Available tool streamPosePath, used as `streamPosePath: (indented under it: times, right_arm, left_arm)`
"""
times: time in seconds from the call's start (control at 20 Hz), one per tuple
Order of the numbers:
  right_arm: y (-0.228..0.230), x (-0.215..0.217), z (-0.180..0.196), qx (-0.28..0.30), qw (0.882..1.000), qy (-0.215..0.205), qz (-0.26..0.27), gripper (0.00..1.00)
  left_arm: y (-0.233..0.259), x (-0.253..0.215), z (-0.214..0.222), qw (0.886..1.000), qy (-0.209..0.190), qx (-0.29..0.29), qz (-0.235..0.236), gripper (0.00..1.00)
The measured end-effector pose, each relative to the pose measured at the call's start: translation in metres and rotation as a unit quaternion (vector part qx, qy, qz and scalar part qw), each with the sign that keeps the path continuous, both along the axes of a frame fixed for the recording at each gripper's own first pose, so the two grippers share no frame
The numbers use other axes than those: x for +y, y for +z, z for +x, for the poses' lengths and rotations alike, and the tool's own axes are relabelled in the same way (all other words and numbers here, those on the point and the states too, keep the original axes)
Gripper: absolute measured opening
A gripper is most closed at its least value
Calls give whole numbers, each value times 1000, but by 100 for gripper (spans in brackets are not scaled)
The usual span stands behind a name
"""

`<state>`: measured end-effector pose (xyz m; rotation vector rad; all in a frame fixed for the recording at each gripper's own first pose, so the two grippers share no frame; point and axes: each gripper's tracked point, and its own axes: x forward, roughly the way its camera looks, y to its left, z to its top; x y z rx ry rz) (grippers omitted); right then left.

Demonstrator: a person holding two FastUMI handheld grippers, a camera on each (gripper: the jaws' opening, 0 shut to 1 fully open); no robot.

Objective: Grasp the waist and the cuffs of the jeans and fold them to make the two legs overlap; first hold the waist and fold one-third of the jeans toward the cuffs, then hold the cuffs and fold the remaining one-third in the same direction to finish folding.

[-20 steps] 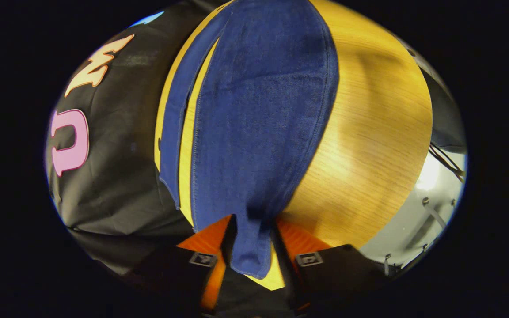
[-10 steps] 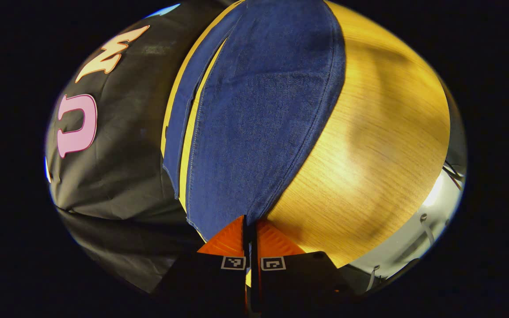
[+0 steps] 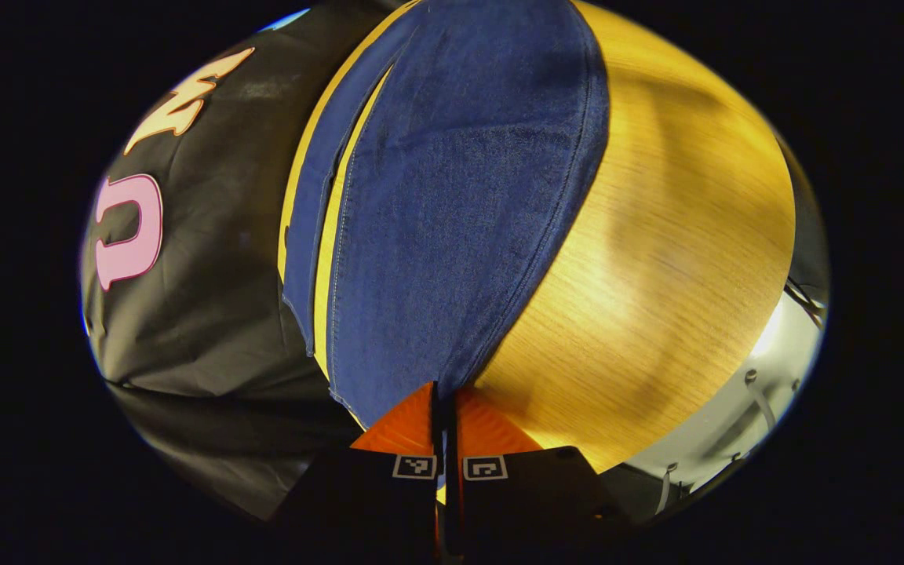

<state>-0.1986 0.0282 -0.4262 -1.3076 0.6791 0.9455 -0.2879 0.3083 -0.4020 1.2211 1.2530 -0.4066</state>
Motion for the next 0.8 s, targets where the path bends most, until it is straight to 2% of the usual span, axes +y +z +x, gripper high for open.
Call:
streamPosePath:
  times: [0.15, 0.25, 0.3, 0.4, 0.5, 0.6, 0.8]
  right_arm:
    - [-13, 8, 15, -41, 998, 41, -21, 87]
    - [-26, 9, 26, -54, 998, 32, -24, 84]
    - [-33, 9, 27, -50, 998, 23, -24, 77]
    - [-47, 8, 25, -40, 999, 4, -30, 40]
    - [-34, 12, 20, -52, 998, -6, -32, 3]
    - [-30, 2, 19, -37, 997, -65, -14, 3]
    - [21, 16, 60, -91, 984, -146, 50, 3]
  left_arm:
    - [-1, 0, 1, 1000, 0, 0, -7, 0]
    - [-1, 0, 1, 1000, 5, -2, -16, 0]
    - [-2, 0, 2, 1000, 7, -5, -20, 0]
    - [-2, 1, 0, 1000, 9, -11, -25, 0]
    - [-2, 0, 2, 999, 14, -18, -38, 0]
    - [1, 2, 2, 998, 31, -21, -47, 0]
    - [35, 6, 34, 995, 62, -75, -27, 0]
